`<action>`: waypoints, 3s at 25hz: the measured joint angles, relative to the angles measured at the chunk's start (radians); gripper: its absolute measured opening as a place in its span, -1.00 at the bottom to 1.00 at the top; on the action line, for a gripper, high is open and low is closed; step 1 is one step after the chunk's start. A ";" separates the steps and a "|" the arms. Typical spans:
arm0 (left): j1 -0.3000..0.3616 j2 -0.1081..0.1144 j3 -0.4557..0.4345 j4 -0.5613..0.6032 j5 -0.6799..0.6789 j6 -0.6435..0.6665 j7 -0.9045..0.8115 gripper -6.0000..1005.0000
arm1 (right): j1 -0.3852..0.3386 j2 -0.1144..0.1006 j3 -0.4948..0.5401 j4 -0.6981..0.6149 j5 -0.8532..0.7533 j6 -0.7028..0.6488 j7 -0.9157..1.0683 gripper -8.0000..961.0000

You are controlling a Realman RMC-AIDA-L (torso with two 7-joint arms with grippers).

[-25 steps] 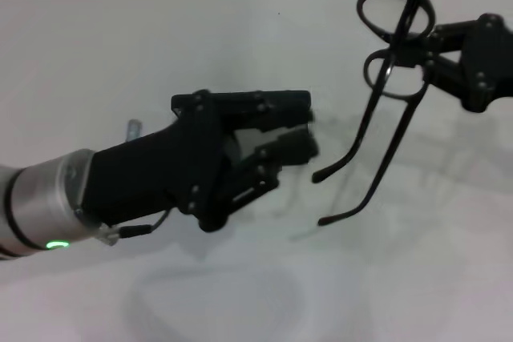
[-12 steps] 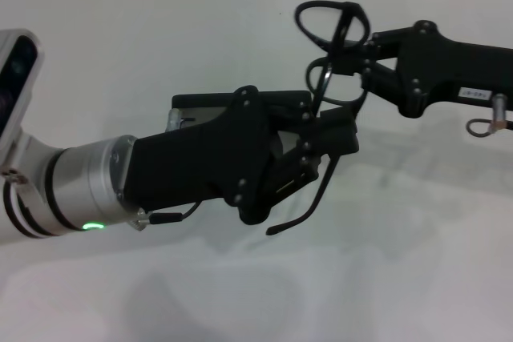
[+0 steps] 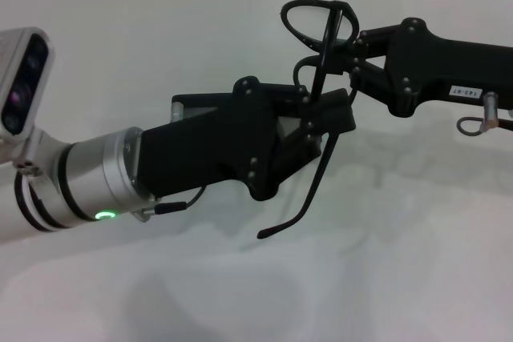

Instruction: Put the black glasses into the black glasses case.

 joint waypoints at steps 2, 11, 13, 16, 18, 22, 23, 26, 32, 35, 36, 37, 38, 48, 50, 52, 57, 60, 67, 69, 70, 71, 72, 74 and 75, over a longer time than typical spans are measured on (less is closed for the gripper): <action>-0.001 0.000 0.000 0.000 -0.001 -0.007 0.000 -0.80 | 0.000 0.000 -0.001 0.000 0.000 -0.004 -0.001 -0.80; 0.002 -0.001 -0.002 -0.002 -0.005 -0.028 0.000 -0.80 | 0.001 -0.001 -0.029 -0.001 0.002 -0.021 -0.013 -0.80; 0.003 -0.002 -0.002 -0.002 -0.005 -0.032 0.000 -0.80 | 0.001 0.000 -0.029 -0.001 0.003 -0.031 -0.013 -0.80; 0.003 -0.002 -0.002 -0.008 -0.005 -0.037 0.002 -0.80 | 0.001 0.000 -0.030 -0.001 0.005 -0.042 -0.013 -0.80; 0.000 -0.002 -0.003 -0.021 -0.011 -0.038 0.009 -0.80 | 0.001 0.000 -0.030 -0.002 0.011 -0.049 -0.014 -0.80; -0.006 -0.002 0.000 -0.040 -0.029 -0.038 0.023 -0.80 | 0.001 -0.001 -0.031 -0.002 0.028 -0.071 -0.015 -0.80; -0.006 -0.002 0.000 -0.040 -0.029 -0.038 0.023 -0.80 | 0.001 -0.001 -0.031 -0.002 0.029 -0.073 -0.016 -0.80; -0.006 -0.002 0.001 -0.040 -0.029 -0.038 0.023 -0.80 | 0.001 -0.001 -0.031 -0.002 0.029 -0.077 -0.016 -0.80; -0.006 -0.001 0.001 -0.040 -0.030 -0.038 0.024 -0.81 | 0.002 -0.002 -0.031 -0.003 0.029 -0.083 -0.017 -0.81; -0.006 -0.002 0.001 -0.040 -0.029 -0.038 0.024 -0.81 | 0.002 -0.002 -0.031 -0.004 0.029 -0.083 -0.018 -0.81; -0.006 -0.001 0.001 -0.040 -0.030 -0.038 0.024 -0.81 | 0.002 -0.002 -0.031 -0.004 0.029 -0.083 -0.020 -0.81; -0.006 -0.001 0.001 -0.040 -0.029 -0.038 0.024 -0.81 | 0.003 -0.002 -0.031 -0.003 0.029 -0.083 -0.021 -0.81; -0.006 -0.001 0.001 -0.040 -0.029 -0.038 0.024 -0.81 | 0.003 -0.002 -0.031 -0.003 0.029 -0.083 -0.022 -0.81; -0.007 0.004 0.037 -0.023 -0.021 -0.010 0.031 -0.81 | -0.004 -0.002 -0.019 0.000 0.029 -0.081 -0.026 -0.81; -0.007 0.007 0.060 -0.013 -0.022 0.021 0.045 -0.81 | -0.009 -0.004 -0.007 0.001 0.029 -0.080 -0.027 -0.81; -0.006 0.008 0.065 -0.007 -0.024 0.053 0.058 -0.82 | -0.016 -0.005 0.014 0.003 0.030 -0.083 -0.028 -0.81; 0.007 0.011 0.044 -0.002 -0.032 0.135 0.094 -0.82 | -0.044 -0.008 0.102 0.011 0.084 -0.188 -0.032 -0.81; 0.024 0.014 0.032 -0.008 -0.048 0.144 0.109 -0.82 | -0.057 -0.011 0.182 0.031 0.140 -0.307 -0.028 -0.81; 0.022 0.010 0.041 -0.028 -0.029 0.105 0.128 -0.82 | -0.060 -0.005 0.241 0.105 0.342 -0.528 -0.053 -0.81; 0.010 0.006 0.063 -0.029 -0.007 0.088 0.146 -0.82 | -0.051 -0.002 0.231 0.129 0.385 -0.539 -0.090 -0.81; 0.002 0.004 0.082 -0.029 -0.001 0.078 0.159 -0.82 | -0.044 -0.001 0.220 0.152 0.405 -0.539 -0.127 -0.81; 0.002 0.004 0.082 -0.029 -0.001 0.078 0.159 -0.82 | -0.032 -0.001 0.208 0.178 0.422 -0.537 -0.166 -0.81; -0.020 0.002 0.134 -0.029 0.001 0.062 0.181 -0.82 | -0.017 0.000 0.191 0.212 0.435 -0.532 -0.209 -0.81; -0.039 -0.002 0.172 -0.029 -0.004 0.051 0.197 -0.82 | 0.024 0.000 0.161 0.288 0.451 -0.519 -0.278 -0.81; -0.042 -0.003 0.178 -0.028 -0.008 0.049 0.201 -0.82 | 0.042 0.000 0.153 0.317 0.451 -0.513 -0.299 -0.81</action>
